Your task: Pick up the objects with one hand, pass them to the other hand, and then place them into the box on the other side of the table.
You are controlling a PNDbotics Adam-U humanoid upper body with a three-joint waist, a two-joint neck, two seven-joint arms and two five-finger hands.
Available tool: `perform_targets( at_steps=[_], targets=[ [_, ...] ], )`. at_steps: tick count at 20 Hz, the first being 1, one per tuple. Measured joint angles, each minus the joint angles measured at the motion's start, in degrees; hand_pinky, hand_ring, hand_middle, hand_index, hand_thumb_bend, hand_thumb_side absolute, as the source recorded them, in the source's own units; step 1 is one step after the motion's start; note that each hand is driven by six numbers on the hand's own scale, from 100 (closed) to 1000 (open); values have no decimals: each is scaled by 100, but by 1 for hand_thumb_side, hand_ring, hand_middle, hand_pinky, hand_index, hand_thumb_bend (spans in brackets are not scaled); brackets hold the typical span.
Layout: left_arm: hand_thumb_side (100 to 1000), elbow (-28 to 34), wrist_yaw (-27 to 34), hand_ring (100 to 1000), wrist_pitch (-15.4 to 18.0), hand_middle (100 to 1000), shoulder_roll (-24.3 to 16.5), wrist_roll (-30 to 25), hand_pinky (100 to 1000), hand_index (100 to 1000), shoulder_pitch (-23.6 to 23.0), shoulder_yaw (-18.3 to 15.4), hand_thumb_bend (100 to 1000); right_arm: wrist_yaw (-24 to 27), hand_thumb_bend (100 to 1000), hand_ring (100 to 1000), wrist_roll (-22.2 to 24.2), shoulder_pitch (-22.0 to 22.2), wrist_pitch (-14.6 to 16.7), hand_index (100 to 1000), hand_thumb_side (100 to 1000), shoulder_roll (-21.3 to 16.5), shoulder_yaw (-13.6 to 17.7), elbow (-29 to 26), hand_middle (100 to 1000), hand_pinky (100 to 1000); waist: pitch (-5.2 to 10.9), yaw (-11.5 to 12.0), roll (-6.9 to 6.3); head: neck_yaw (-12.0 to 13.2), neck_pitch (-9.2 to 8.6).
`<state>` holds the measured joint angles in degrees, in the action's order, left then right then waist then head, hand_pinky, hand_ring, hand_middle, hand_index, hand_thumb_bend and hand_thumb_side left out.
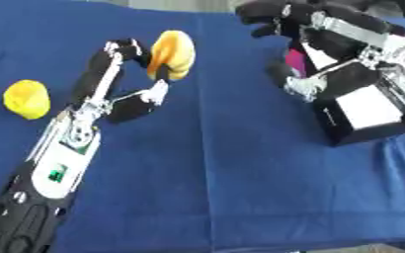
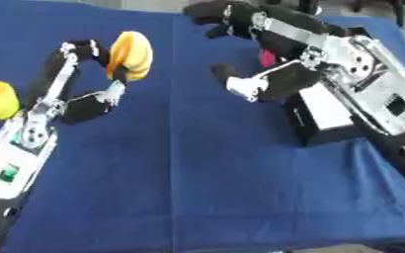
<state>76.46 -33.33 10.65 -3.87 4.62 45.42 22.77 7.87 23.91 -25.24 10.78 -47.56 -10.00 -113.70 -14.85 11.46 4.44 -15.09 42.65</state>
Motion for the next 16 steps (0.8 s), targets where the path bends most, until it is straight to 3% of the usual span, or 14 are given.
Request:
perform_targets(
  at_steps=[7,16],
  targets=[
    [428,153,-117,576,146,524,98,-8,768,446,-1,191,100,-282,100,1000,-61,-100,-139,1000,201,-1,-31,0,987,915,-59,94,16,-73,0],
    [394,235,-332,578,250,524,147,-5,765,445,22,292,100,-568,100,1000,-127,-190,-564,1000,198,-1,-33,0,964,911,-179,285,42,-143,-7]
  ],
)
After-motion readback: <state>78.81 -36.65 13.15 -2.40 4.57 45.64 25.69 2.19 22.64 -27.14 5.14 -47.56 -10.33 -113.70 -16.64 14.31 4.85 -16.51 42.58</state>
